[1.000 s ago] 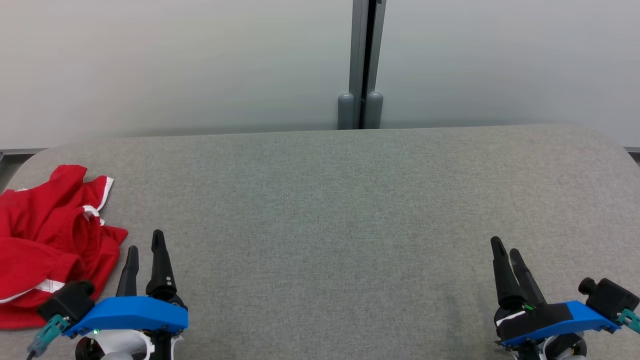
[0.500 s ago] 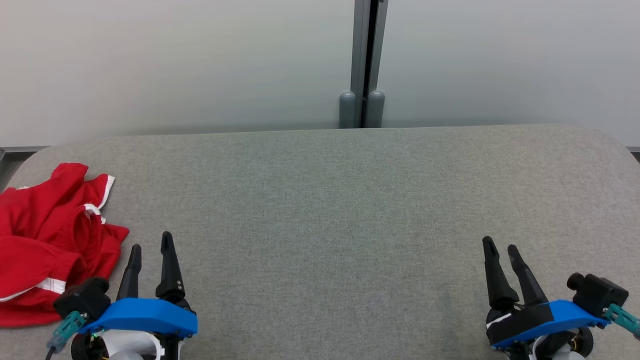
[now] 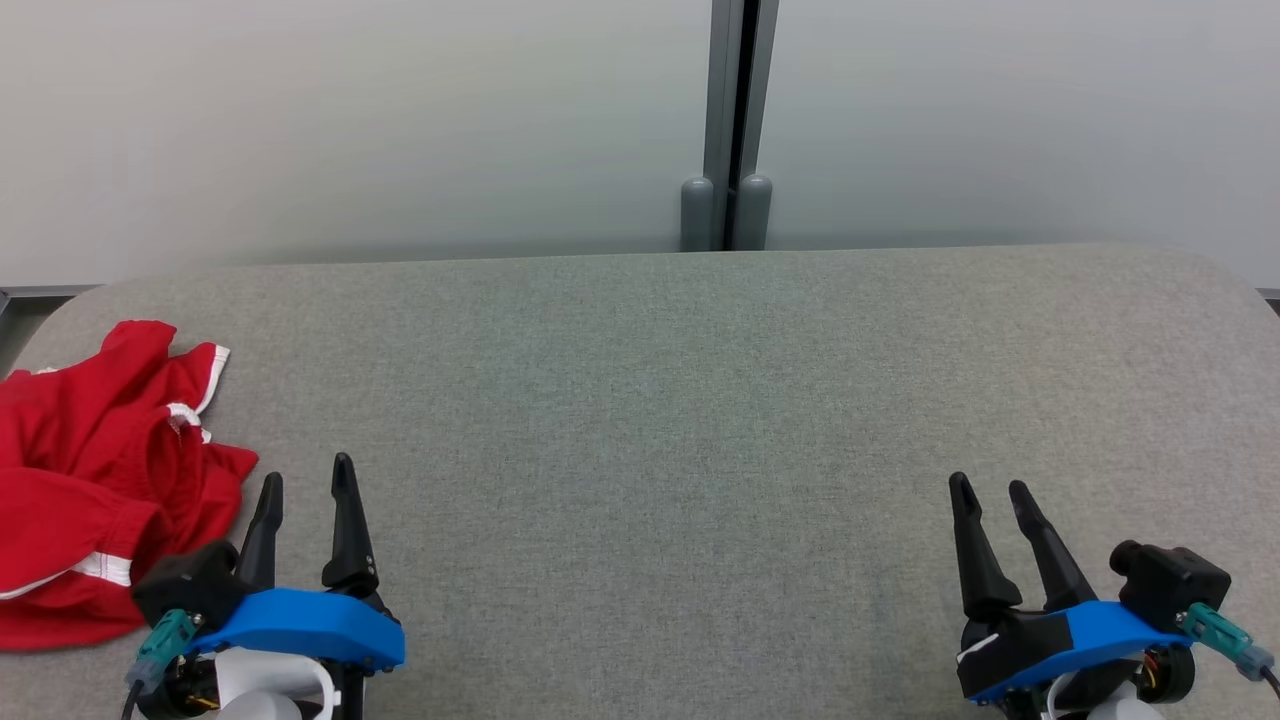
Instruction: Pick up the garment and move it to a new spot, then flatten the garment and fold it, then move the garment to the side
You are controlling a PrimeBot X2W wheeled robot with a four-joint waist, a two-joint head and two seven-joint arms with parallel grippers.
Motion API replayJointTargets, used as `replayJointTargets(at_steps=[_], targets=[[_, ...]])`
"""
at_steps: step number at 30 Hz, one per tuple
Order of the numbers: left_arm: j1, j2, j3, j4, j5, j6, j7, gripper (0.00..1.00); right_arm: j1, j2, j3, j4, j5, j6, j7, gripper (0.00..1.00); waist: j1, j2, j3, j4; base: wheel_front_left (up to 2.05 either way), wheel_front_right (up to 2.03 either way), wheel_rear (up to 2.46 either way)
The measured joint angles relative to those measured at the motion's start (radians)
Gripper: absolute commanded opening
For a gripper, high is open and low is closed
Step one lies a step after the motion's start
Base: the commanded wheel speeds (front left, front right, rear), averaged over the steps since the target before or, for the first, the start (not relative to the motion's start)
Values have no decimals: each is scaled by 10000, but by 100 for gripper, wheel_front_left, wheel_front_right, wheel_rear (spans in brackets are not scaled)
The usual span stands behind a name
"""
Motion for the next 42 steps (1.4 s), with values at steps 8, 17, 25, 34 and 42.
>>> replayJointTargets(at_steps=[8,17,25,34,42], targets=[[-56,17,-40,276,754,90,-176,100,-19,-8,13,44,-849,2,-184,100,0,0,-1,15,0,0,0],[-174,31,-86,660,1528,249,-378,100,-35,-13,-17,244,-1695,2,-389,100,0,0,-4,18,0,0,0],[-190,54,-132,966,2163,339,-529,100,-58,-23,-44,408,-2378,4,-527,100,0,0,-60,37,0,0,0],[-214,84,-128,1187,2652,393,-702,100,-58,-31,-31,591,-3039,4,-704,100,0,0,-119,75,0,0,0],[-260,63,-138,1348,3003,380,-832,100,-61,-36,-36,694,-3400,8,-844,100,0,0,-151,116,0,0,0]])
